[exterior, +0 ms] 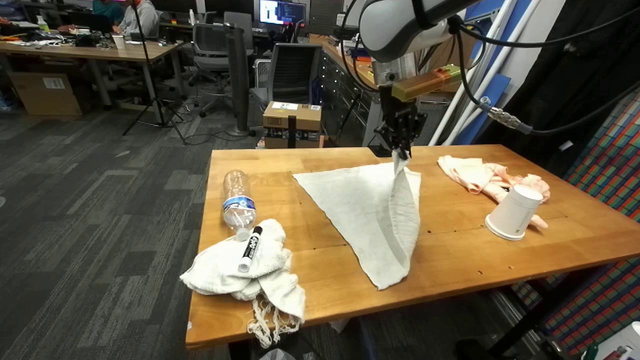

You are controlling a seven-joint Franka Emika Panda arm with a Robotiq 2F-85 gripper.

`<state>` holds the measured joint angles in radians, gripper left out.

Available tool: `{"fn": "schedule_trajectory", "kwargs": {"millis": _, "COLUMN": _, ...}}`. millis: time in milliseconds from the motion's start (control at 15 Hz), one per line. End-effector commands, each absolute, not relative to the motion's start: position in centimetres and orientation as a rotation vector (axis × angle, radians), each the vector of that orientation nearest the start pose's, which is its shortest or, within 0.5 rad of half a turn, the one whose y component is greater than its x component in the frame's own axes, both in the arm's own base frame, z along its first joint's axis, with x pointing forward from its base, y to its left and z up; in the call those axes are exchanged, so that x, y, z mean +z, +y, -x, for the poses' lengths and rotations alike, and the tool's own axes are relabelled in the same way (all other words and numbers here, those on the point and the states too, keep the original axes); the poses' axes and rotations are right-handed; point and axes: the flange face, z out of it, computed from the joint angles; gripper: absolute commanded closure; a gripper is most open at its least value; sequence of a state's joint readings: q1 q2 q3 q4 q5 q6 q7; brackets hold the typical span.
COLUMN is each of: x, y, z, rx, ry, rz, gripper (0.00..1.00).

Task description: Fold the white towel at the center

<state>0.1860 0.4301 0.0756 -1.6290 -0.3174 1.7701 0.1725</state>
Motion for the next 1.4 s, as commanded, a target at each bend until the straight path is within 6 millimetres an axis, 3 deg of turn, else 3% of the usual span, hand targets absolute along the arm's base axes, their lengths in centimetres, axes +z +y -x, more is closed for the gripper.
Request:
{"fn": "schedule_trajectory", "kwargs": {"millis": 0, "x": 36.6, "y": 16.8, "z": -64.3, "rx": 0.378, "ry": -0.313, "rz": 3.396, "gripper": 0.96}}
{"fn": "schedule_trajectory", "kwargs": {"millis": 667, "x": 36.3, "y": 25.0, "z": -65.2, "rx": 0.343, "ry": -0.393, "rz": 3.374, "gripper": 0.96}}
{"fn": "schedule_trajectory", "kwargs": {"millis": 1333, "x": 34.7, "y": 30.8, "z": -66.7, "rx": 0.243, "ry": -0.404, "rz": 3.381, "gripper": 0.96}}
